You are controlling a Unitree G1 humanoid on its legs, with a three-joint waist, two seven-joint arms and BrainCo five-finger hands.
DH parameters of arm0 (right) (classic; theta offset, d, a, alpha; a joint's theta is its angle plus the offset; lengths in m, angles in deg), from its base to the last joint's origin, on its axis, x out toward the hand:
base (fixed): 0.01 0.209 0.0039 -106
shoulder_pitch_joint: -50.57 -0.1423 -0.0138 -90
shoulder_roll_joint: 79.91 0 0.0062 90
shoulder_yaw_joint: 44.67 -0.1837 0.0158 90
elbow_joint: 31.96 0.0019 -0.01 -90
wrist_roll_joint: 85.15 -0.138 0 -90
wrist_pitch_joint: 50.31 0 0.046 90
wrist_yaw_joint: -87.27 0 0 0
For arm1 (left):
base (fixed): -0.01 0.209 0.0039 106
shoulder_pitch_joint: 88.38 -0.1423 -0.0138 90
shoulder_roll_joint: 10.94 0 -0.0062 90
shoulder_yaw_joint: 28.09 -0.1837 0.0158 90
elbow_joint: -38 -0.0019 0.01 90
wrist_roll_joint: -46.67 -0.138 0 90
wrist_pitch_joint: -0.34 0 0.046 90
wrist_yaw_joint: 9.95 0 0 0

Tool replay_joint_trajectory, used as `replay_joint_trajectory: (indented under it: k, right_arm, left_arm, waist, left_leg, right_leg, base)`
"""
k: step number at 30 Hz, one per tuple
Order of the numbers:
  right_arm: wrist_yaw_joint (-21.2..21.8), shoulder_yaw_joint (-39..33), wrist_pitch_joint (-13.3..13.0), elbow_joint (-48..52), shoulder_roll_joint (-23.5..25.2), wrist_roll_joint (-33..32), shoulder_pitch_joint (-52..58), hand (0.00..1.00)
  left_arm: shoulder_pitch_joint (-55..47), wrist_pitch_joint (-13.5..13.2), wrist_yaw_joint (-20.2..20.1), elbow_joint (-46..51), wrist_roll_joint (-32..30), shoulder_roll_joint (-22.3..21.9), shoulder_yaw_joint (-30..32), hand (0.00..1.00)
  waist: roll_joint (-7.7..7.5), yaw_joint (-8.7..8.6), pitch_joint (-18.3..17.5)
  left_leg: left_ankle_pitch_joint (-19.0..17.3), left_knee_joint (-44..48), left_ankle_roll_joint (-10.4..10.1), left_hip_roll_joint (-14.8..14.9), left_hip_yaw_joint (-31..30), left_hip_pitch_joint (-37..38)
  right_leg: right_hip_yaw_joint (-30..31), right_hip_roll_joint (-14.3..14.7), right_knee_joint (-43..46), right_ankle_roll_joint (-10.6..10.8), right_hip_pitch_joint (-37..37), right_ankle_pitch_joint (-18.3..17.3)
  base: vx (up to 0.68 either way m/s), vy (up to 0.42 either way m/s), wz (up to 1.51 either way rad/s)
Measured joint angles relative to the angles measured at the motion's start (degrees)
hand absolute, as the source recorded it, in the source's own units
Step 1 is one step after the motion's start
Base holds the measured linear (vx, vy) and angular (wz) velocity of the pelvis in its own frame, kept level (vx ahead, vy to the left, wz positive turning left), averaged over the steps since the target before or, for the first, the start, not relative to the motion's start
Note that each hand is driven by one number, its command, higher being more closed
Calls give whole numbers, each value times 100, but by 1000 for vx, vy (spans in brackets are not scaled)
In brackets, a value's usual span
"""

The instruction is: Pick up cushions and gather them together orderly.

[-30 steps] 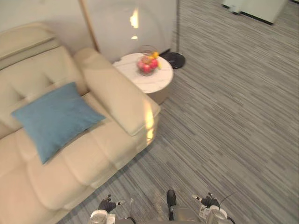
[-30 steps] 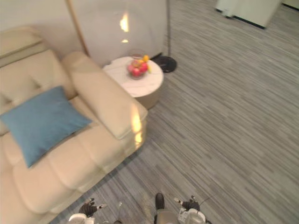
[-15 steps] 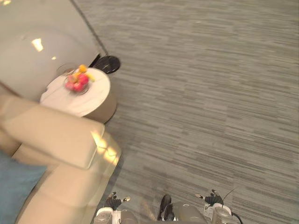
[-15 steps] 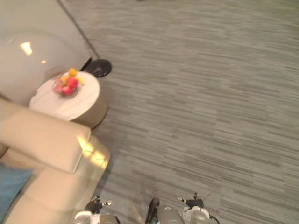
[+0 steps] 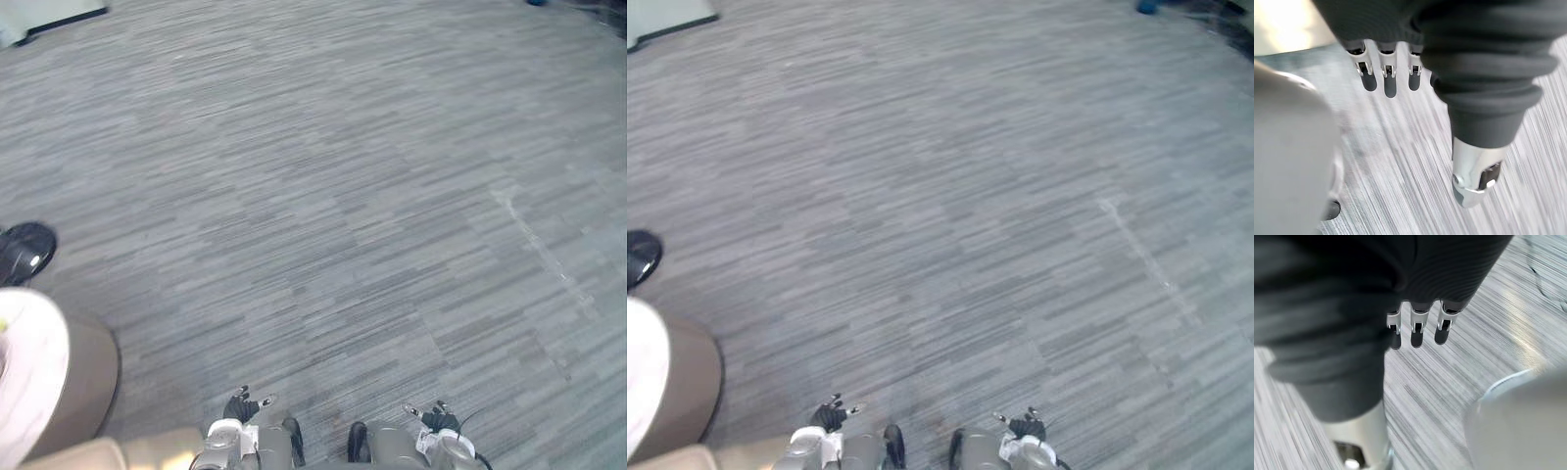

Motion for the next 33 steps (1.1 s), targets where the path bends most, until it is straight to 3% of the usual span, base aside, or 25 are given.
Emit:
replay_joint_trajectory:
  k: [3, 5, 6, 7, 8, 9, 10, 11, 12, 13, 15, 18, 19, 20, 21, 22, 24, 25, 27, 28, 29, 30, 31, 32, 33]
  right_arm:
    - [-4, 1, -29, -231, -114, -18, -170, 0]
    - [-19, -33, -1, -428, -248, -16, -168, 0]
    - [-14, -79, -5, -398, -258, -30, -91, 0]
    - [-25, -40, -8, -388, -261, -20, -20, 0]
    - [-20, -41, -7, -407, -283, -20, 56, 0]
    - [-21, -37, -16, -416, -353, -29, 97, 0]
    - [-31, -45, -15, -415, -400, -46, 96, 0]
    - [-41, -51, -13, -416, -402, -64, 97, 0]
    - [-77, -79, -8, -418, -401, -77, 106, 0]
    - [-91, -82, -8, -416, -377, -127, 102, 0]
    - [-123, -128, -11, -444, -345, -247, 92, 0]
    - [-126, -227, -25, -447, -345, -249, -31, 0]
    - [-128, -236, -24, -462, -393, -240, -31, 0]
    - [-121, -177, -13, -484, -320, -239, -23, 0]
    - [-119, -135, -13, -490, -302, -238, -12, 0]
    - [-118, -114, -8, -514, -281, -238, 30, 0]
    - [-112, -195, 2, -508, -286, -227, 29, 0]
    - [-119, -301, -3, -480, -305, -215, 16, 0]
    - [-90, -288, -14, -440, -303, -114, 17, 0]
    - [-66, -284, -10, -408, -284, -17, 22, 0]
    - [-53, -283, 11, -411, -281, -16, 63, 0]
    - [-47, -282, 11, -409, -282, -16, 76, 0]
    - [-28, -285, -5, -389, -314, -37, 44, 0]
    - [-18, -261, -3, -396, -361, -16, 15, 0]
    - [-9, -203, -6, -396, -439, -7, -45, 0]
  left_arm:
    - [81, 1, 6, -32, 11, 1, 33, 0]
    - [131, 12, 2, -89, 15, -20, -24, 0]
    - [132, 15, 4, -96, 12, -16, -81, 0]
    - [106, 17, -3, -99, -18, 55, -88, 0]
    - [112, 24, 1, -99, -32, 56, -86, 0]
    - [136, 23, 1, -72, -86, 19, -59, 0]
    - [138, 24, -3, -71, -116, 9, -64, 0]
    - [112, 25, -7, -71, -117, 6, -64, 0]
    - [41, 27, -4, -73, -118, 15, -67, 0]
    - [25, 12, -14, -9, -101, 6, -55, 0]
    - [15, 9, -5, 127, -118, 13, -139, 0]
    - [46, -7, -9, 177, -114, -14, -190, 0]
    - [27, -17, -12, 172, -107, -62, -187, 0]
    - [30, -44, -2, 165, -114, -69, -197, 0]
    - [35, -53, 1, 158, -114, -71, -222, 0]
    - [47, -102, 5, 153, -114, -16, -222, 0]
    - [39, -85, -13, 142, -99, -8, -168, 0]
    - [14, -87, -7, 141, -104, -5, -165, 0]
    - [-61, -75, -12, 136, -111, 13, -203, 0]
    - [-103, -49, -12, 116, -112, 43, -238, 0]
    - [-113, -12, -9, 60, -111, 49, -295, 0]
    - [-115, 9, -3, 35, -110, 63, -327, 0]
    - [-144, 28, 1, 2, -106, 121, -376, 0]
    - [-147, 28, 6, -4, -107, 113, -404, 0]
    - [-62, 28, 13, -2, -106, 142, -403, 0]
  waist:
    - [133, -3, -30]
    - [200, -56, -14]
    - [203, -106, -32]
    - [57, -142, -120]
    - [41, -144, -133]
    - [150, -135, -128]
    - [333, -108, -63]
    - [373, -91, -47]
    - [348, -40, -2]
    - [290, 1, 40]
    - [148, 35, 77]
    - [169, 45, 66]
    - [231, 97, 29]
    - [145, 146, -22]
    - [118, 134, -39]
    - [94, 143, -48]
    - [62, 151, -37]
    - [52, 226, -49]
    - [25, 213, -68]
    - [-6, 169, -65]
    - [-3, 77, -64]
    - [5, 4, -66]
    - [77, -12, -26]
    - [101, -37, -13]
    - [193, -63, 4]
  left_leg:
    - [-19, -37, -21, 150, 247, 156]
    - [-12, -213, -27, 174, 312, 506]
    - [-26, -205, -51, 184, 300, 598]
    - [-105, 104, -183, 174, 329, 582]
    - [-178, 393, -284, 243, 312, 512]
    - [-254, 1642, -366, 672, 161, 48]
    - [-52, 3029, -42, 1084, -169, -561]
    - [-98, 3476, 25, 1180, -336, -743]
    - [-342, 4045, 117, 1159, -652, -1039]
    - [-455, 4031, 77, 981, -811, -1217]
    - [-538, 3365, 37, 695, -866, -1646]
    - [-305, 1634, -21, 286, -1065, -2062]
    - [591, 647, -151, 65, -1346, -2098]
    - [818, 288, -122, -182, -1236, -1839]
    - [818, 191, -97, -237, -1167, -1794]
    - [671, 375, 80, -274, -1134, -1840]
    - [306, 875, 286, -278, -1099, -1853]
    - [6, 932, 290, -255, -946, -1592]
    - [-228, 682, 286, -284, -770, -1149]
    - [-358, 498, 294, -328, -653, -752]
    - [-418, 324, 284, -342, -587, -387]
    - [-426, 196, 274, -344, -574, -211]
    - [-413, -199, 258, -319, -460, 332]
    - [-413, -325, 258, -283, -401, 487]
    - [-413, -527, 258, -152, -325, 790]
  right_leg:
    - [-427, 158, -271, -213, -8, 195]
    - [-978, -55, 506, -269, -205, 203]
    - [-1055, -84, 642, -427, -330, 16]
    - [-1089, -82, 92, -399, -216, -49]
    - [-1107, -17, -38, -463, -104, -187]
    - [-1013, 306, -507, -511, 199, -269]
    - [-909, 618, -817, -608, 468, -251]
    - [-835, 701, -875, -621, 571, -259]
    - [-542, 779, -1018, -640, 901, -272]
    - [-383, 746, -1169, -634, 1176, -268]
    - [-86, 573, -1351, -627, 1470, -267]
    - [291, 331, -1606, -307, 1695, -278]
    - [496, 238, -1751, 2, 1826, -342]
    - [743, 63, -1917, 88, 1920, -290]
    - [781, 2, -2019, 107, 1918, -169]
    - [898, -30, -2197, 233, 1995, 104]
    - [1057, -140, -2123, 395, 2112, 207]
    - [1328, -230, -1362, 530, 1912, 125]
    - [1467, -462, 254, 917, 1270, 259]
    - [1456, -728, 1828, 1226, 590, 444]
    - [1235, -873, 2573, 953, 187, 282]
    - [1054, -931, 2736, 794, 65, 181]
    - [557, -966, 2687, 342, -228, -117]
    - [355, -923, 2504, 199, -351, -209]
    - [-51, -620, 1626, 20, -788, -306]
  base:
    - [229, -95, -147]
    - [200, -88, -96]
    - [212, -108, -44]
    - [229, -124, -28]
    - [295, -164, -46]
    - [324, -151, -62]
    - [321, -126, -72]
    - [374, -33, -90]
    - [317, 7, -87]
    - [330, 21, -85]
    - [310, 83, -73]
    - [349, 200, -85]
    - [406, 261, -74]
    - [419, 237, -58]
    - [543, 266, -32]
    - [541, 246, -12]
    - [486, 230, -21]
    - [415, 182, -54]
    - [396, 132, -57]
    - [393, 44, -35]
    - [404, 23, -28]
    - [431, -3, -30]
    - [358, -9, -34]
    - [527, -62, -61]
    - [428, -91, -39]
